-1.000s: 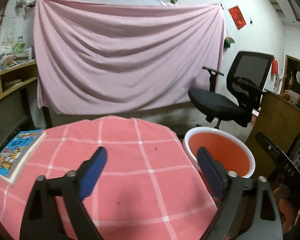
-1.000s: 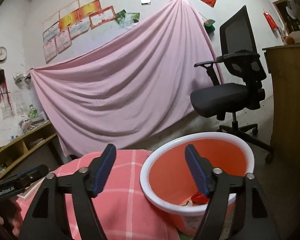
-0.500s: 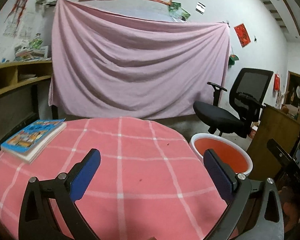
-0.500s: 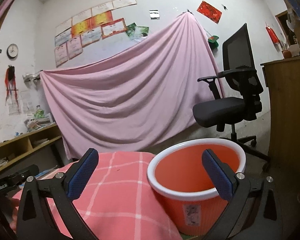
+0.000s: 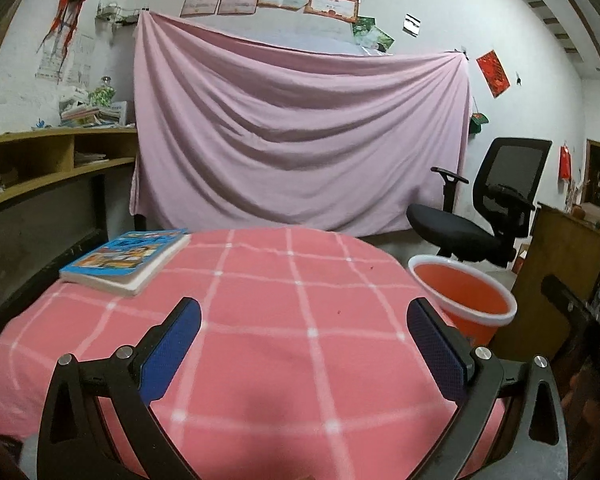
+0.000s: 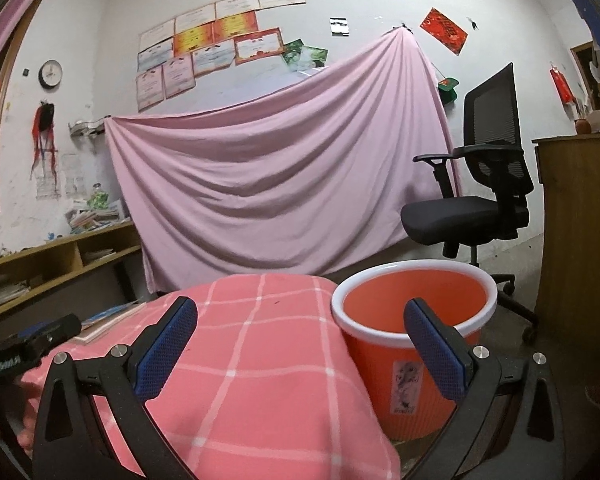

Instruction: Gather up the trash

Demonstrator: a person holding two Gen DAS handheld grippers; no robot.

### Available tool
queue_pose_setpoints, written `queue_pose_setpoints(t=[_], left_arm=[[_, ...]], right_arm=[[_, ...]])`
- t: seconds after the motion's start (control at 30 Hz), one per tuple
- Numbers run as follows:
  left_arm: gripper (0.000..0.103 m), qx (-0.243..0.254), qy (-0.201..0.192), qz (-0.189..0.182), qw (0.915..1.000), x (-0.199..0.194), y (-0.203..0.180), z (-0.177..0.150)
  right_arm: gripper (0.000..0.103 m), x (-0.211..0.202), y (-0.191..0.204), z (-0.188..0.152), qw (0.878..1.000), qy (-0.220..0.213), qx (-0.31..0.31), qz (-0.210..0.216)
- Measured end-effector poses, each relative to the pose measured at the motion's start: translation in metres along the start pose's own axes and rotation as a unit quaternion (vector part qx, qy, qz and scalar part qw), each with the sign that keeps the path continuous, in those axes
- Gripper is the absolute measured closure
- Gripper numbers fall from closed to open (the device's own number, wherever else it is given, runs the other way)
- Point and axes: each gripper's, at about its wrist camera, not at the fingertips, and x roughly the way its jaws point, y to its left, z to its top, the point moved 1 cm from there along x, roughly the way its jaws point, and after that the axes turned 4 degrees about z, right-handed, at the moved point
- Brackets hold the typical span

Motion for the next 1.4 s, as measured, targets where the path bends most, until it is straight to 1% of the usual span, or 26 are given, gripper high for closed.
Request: queue_pose_setpoints(t=[0.13,0.3,0.43,0.57,0.73,0.87,1.4], left_arm=[[0.002,0.018,0.001,0.012,0.9998,-0.019,0.007,-0.012],[0.002,0.009,0.003,0.018,0.9998,-0.033,0.016,-0.018],[0.002,0.015,-0.001,0.028,0.9995,-0.041,0.017,-0.022],[0.002,0.02,-0.007,0.028,0.9994,-0.051,0.018,-0.029],[0.002,0.03,-0.011,0.025,0.9992,-0.056,0.015,-0.032],[0.002,0.036,-0.01,0.027,0.999,-0.058,0.014,-0.036],[0.002,0.033,-0.012,0.026,0.999,-0.059,0.016,-0.037]], right_arm=[[0.0,-0.014,0.012,-0.002,1.0,0.001,-0.004,0.004],[0.0,-0.026,0.028,-0.006,1.0,0.005,-0.015,0.014],[0.0,-0.036,0.042,-0.011,0.999,0.013,-0.025,0.026],[0.0,-0.042,0.051,-0.015,0.999,0.02,-0.035,0.032],[0.0,-0.042,0.054,-0.018,0.998,0.032,-0.039,0.026],[0.0,-0.047,0.055,-0.019,0.999,0.031,-0.037,0.024],[0.0,-0.05,0.056,-0.02,0.999,0.031,-0.038,0.022]])
